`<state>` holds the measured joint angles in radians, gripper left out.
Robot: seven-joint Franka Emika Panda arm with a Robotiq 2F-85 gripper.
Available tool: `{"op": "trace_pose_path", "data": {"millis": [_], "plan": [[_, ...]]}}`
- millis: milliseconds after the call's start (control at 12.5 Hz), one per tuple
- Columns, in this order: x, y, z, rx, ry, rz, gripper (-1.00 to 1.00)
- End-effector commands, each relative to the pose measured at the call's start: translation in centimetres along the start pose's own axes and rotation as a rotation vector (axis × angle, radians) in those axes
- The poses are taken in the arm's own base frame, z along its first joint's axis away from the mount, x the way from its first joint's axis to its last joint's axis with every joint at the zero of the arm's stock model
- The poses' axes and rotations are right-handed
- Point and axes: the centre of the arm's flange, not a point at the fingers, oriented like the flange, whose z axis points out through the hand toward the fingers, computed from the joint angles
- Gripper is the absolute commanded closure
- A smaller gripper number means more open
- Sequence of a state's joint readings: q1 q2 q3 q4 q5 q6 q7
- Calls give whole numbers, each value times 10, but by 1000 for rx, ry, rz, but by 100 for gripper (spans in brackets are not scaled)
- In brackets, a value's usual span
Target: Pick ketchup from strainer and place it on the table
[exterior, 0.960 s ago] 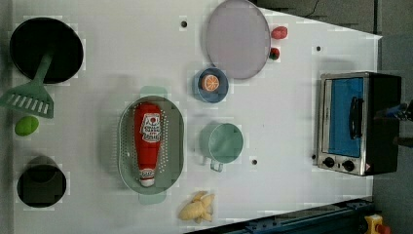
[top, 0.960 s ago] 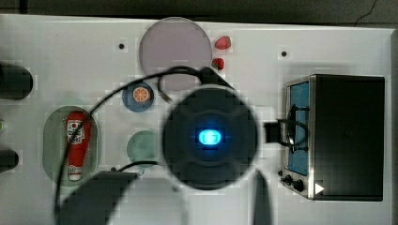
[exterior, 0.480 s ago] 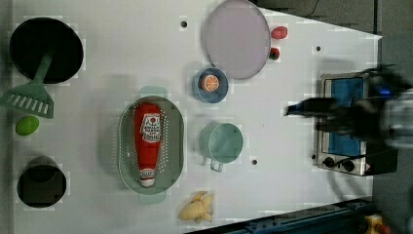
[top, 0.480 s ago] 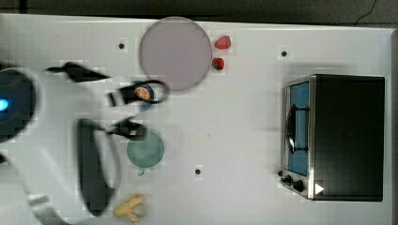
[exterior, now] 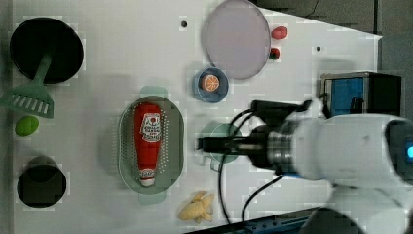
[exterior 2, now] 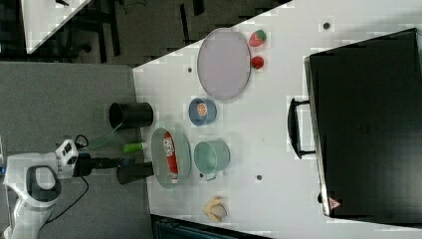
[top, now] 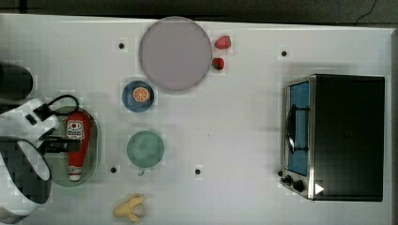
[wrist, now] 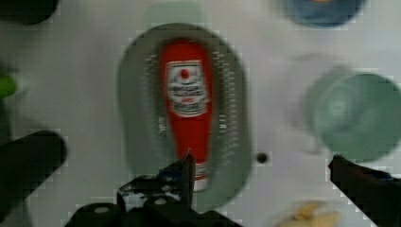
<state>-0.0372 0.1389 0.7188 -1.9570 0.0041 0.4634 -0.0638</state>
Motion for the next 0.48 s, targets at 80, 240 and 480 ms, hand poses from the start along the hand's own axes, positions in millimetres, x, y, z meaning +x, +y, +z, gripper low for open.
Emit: {"op": "trace_pose_path", "data": {"millis": [80,240,480], "plan": [[7,-4,33,52,26,52,-100],[5,-6,70,70,45,28,-100],[1,-1,124,119,58,3,-100]]}}
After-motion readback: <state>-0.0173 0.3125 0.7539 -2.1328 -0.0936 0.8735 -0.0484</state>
